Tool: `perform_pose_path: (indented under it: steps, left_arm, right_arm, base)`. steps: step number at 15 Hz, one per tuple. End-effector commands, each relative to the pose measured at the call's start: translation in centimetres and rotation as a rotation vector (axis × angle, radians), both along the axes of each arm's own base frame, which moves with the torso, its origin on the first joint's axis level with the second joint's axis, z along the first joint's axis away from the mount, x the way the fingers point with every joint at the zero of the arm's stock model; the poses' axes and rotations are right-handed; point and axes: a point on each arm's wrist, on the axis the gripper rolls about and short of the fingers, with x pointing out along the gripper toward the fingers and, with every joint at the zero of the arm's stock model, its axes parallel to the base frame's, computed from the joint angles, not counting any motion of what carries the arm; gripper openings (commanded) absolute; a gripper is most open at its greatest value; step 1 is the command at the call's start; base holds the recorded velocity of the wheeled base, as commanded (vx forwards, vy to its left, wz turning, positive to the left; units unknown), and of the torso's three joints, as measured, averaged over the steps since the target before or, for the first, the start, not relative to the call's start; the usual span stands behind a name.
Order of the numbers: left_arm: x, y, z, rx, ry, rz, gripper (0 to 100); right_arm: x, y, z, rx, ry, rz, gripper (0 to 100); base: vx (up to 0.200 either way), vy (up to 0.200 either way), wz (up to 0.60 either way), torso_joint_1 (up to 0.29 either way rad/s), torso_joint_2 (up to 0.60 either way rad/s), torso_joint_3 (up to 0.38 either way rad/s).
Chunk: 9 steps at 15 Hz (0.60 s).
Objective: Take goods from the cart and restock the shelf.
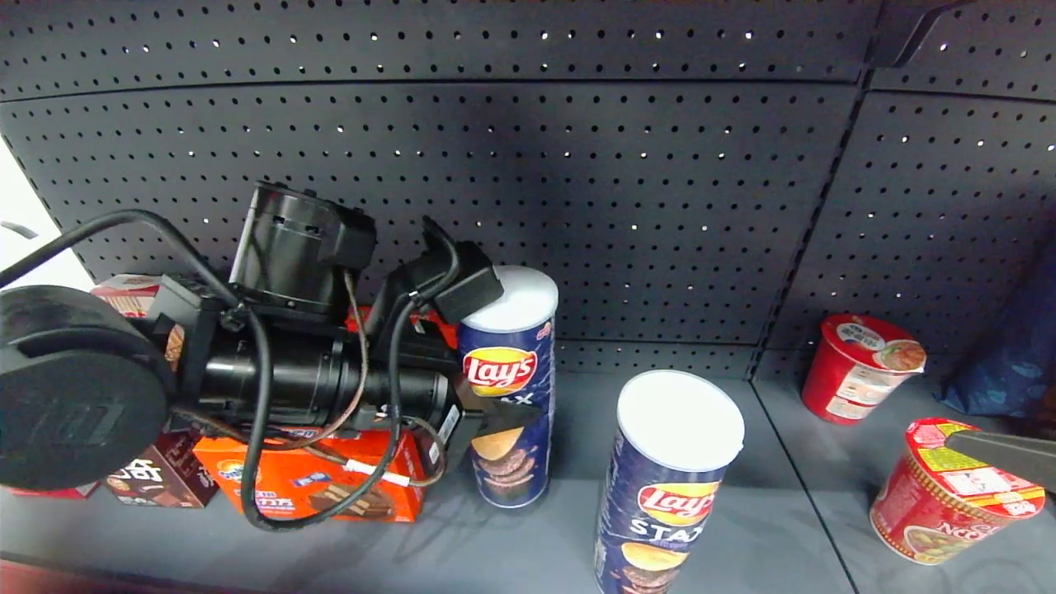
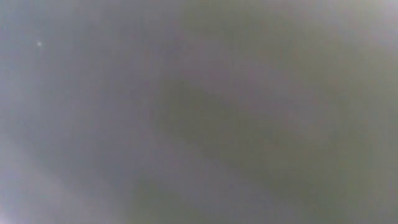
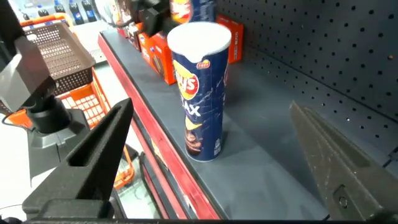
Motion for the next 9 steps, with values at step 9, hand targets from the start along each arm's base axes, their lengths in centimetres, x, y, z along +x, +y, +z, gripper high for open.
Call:
perform_pose_path:
  steps: [9]
  left_arm:
    - [5.1,-2.7,-0.3,0.009,-0.002,0.015,0]
  right_arm:
    - [-0.3,-0.2,-0.2,0.004,-0.003,-0.003,100]
  base:
    - [0.0,0.0,0.0,0.0,0.0,0.0]
